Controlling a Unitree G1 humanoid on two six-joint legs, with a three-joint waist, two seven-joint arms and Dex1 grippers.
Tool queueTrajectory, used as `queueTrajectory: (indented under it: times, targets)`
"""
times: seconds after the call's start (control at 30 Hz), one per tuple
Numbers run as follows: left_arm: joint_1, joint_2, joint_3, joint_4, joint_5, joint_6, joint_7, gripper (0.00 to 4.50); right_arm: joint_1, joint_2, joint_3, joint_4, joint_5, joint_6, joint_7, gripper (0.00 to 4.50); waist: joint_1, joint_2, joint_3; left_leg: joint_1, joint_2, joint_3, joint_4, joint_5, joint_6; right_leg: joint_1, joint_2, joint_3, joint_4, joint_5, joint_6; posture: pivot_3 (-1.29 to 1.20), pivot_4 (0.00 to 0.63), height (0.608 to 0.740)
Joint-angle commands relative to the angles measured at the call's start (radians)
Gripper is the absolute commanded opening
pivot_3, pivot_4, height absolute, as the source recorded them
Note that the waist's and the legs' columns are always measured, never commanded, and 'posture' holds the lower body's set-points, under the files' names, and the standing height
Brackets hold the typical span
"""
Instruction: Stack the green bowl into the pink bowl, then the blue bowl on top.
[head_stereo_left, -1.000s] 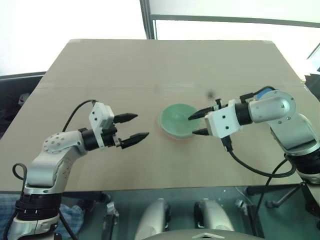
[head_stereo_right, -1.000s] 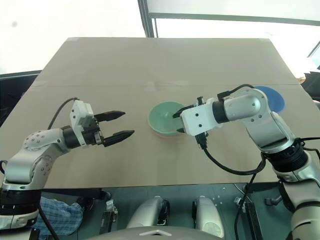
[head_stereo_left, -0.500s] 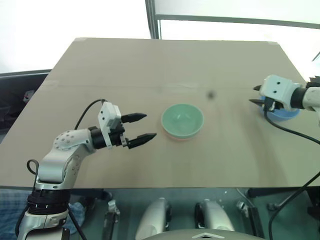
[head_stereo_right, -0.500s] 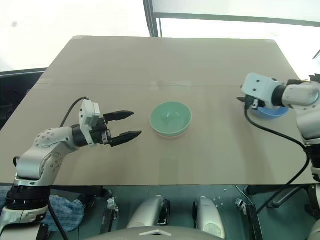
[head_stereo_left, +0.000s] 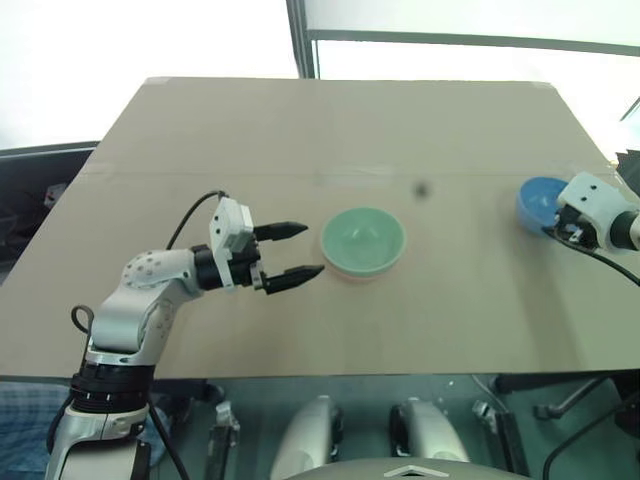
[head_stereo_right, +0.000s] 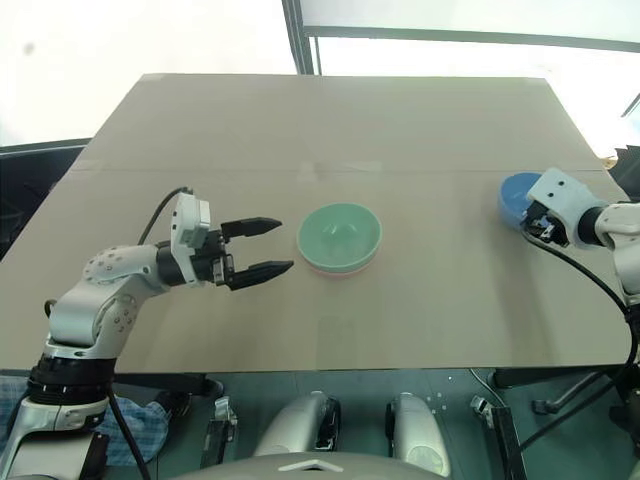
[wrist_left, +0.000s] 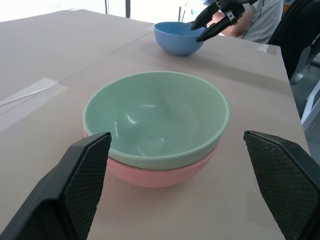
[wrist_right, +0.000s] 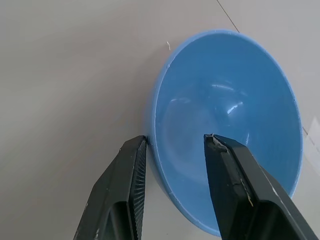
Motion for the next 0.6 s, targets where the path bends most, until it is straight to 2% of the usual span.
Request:
queueTrajectory:
  times: [0.03, 0.17, 0.2, 0.23, 0.3, 0.33, 0.6]
  targets:
    - [-0.019, 0.006, 0.011, -0.007, -0.003, -0.02, -0.007, 4.5, -0.005, -0.003, -0.018, -0.022, 0.005, 0.014, -0.011, 1.91, 0.002, 0.0, 0.0, 0.0, 0.0, 0.0, 0.0, 0.0, 0.0, 0.0, 0.0, 0.0, 0.0, 0.0, 0.0, 0.0, 0.15, 0.74]
    - [-0.019, 0.007, 0.011, -0.006, 0.001, -0.022, -0.005, 4.5, 0.005, 0.002, -0.006, -0.032, 0.0, 0.0, -0.011, 1.91, 0.004, 0.0, 0.0, 0.0, 0.0, 0.0, 0.0, 0.0, 0.0, 0.0, 0.0, 0.0, 0.0, 0.0, 0.0, 0.0, 0.15, 0.74]
    - [-0.019, 0.008, 0.012, -0.007, 0.001, -0.021, -0.005, 4.5, 0.005, 0.003, -0.007, -0.034, 0.0, 0.001, -0.012, 1.36, 0.004, 0.0, 0.0, 0.0, 0.0, 0.0, 0.0, 0.0, 0.0, 0.0, 0.0, 0.0, 0.0, 0.0, 0.0, 0.0, 0.15, 0.74]
    - [-0.019, 0.008, 0.013, -0.007, 0.001, -0.021, -0.004, 4.5, 0.005, 0.003, -0.005, -0.038, 0.0, 0.001, -0.009, 1.13, 0.004, 0.0, 0.0, 0.0, 0.0, 0.0, 0.0, 0.0, 0.0, 0.0, 0.0, 0.0, 0.0, 0.0, 0.0, 0.0, 0.15, 0.74]
    - [-0.018, 0.01, 0.014, -0.007, 0.002, -0.021, -0.003, 4.5, 0.005, 0.003, -0.003, -0.044, -0.001, 0.004, -0.007, 0.29, 0.003, 0.0, 0.0, 0.0, 0.0, 0.0, 0.0, 0.0, 0.0, 0.0, 0.0, 0.0, 0.0, 0.0, 0.0, 0.0, 0.15, 0.74]
    - [-0.018, 0.011, 0.015, -0.007, 0.003, -0.021, -0.003, 4.5, 0.004, 0.004, -0.002, -0.046, -0.001, 0.006, -0.007, 0.01, 0.004, 0.0, 0.0, 0.0, 0.0, 0.0, 0.0, 0.0, 0.0, 0.0, 0.0, 0.0, 0.0, 0.0, 0.0, 0.0, 0.15, 0.74]
    - [-0.013, 0.017, 0.019, -0.008, 0.006, -0.02, -0.005, 4.5, 0.025, 0.001, 0.0, -0.072, 0.002, 0.01, -0.001, 0.01, 0.004, 0.0, 0.0, 0.0, 0.0, 0.0, 0.0, 0.0, 0.0, 0.0, 0.0, 0.0, 0.0, 0.0, 0.0, 0.0, 0.15, 0.74]
